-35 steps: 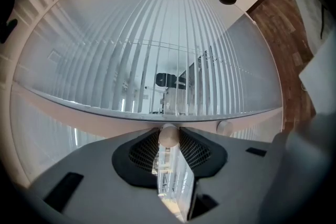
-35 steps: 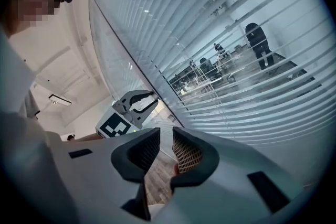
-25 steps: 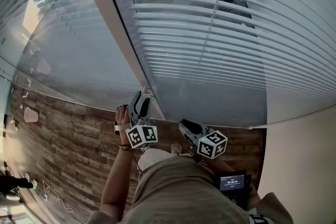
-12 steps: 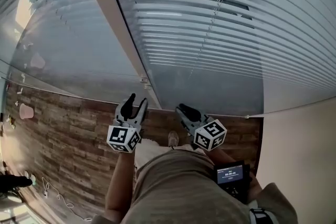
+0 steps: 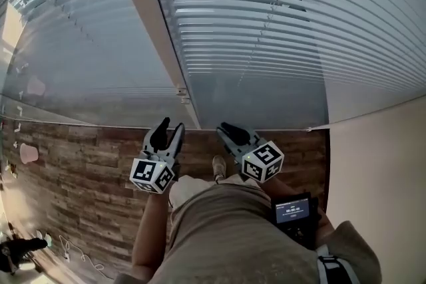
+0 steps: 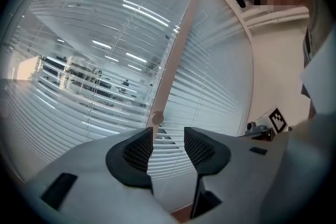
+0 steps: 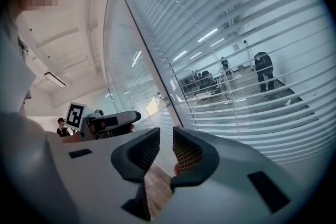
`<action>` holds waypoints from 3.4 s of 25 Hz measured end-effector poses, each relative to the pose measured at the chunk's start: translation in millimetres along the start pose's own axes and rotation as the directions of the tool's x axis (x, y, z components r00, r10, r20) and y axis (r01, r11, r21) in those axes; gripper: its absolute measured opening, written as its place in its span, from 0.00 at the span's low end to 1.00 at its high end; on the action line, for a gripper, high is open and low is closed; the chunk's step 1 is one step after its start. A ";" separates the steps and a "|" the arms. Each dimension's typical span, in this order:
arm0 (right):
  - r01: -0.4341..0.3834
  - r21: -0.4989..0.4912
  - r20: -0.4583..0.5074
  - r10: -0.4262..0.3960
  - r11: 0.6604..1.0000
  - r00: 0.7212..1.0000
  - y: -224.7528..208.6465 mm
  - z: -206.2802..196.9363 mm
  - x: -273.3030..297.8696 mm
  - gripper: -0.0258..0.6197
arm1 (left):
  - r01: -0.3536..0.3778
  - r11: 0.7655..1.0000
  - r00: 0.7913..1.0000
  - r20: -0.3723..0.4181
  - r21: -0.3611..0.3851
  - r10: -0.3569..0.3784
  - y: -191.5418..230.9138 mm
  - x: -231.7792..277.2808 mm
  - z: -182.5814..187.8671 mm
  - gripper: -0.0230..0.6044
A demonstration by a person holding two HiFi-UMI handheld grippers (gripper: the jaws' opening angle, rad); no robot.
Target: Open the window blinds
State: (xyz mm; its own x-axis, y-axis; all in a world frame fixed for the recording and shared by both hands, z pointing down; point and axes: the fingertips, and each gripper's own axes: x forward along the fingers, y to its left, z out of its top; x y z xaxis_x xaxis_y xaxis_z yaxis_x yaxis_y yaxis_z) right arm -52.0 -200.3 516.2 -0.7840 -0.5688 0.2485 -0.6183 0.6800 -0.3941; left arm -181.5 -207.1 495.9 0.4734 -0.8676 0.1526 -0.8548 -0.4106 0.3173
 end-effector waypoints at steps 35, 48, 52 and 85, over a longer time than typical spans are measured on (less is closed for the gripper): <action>0.307 -0.057 0.047 -0.304 0.950 0.951 165.9 -82.5 35.1 0.17 | 0.267 0.964 0.956 -0.124 -0.020 -0.267 58.5 -161.0 -56.7 0.35; 0.340 -0.024 0.079 -0.337 0.940 0.938 195.7 -94.7 -23.4 0.17 | 0.311 0.950 0.938 -0.157 -0.006 -0.308 10.8 -209.9 -78.2 0.35; 0.330 -0.019 0.103 -0.326 0.944 0.940 202.6 -98.5 -62.1 0.19 | 0.297 0.954 0.943 -0.166 0.026 -0.289 -21.4 -223.4 -84.8 0.35; 0.148 0.014 0.141 -0.149 0.989 0.979 370.6 -265.5 -391.4 0.21 | 0.101 0.995 0.986 -0.137 0.003 -0.100 -300.6 -510.6 -231.4 0.35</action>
State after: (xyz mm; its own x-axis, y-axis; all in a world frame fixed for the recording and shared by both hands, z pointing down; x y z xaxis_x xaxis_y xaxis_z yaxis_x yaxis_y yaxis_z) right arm 11.1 397.2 507.8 -0.6677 -0.7232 0.1767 -0.7267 0.5818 -0.3653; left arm -117.0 424.3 539.2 0.5808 -0.7756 0.2472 -0.8033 -0.4969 0.3283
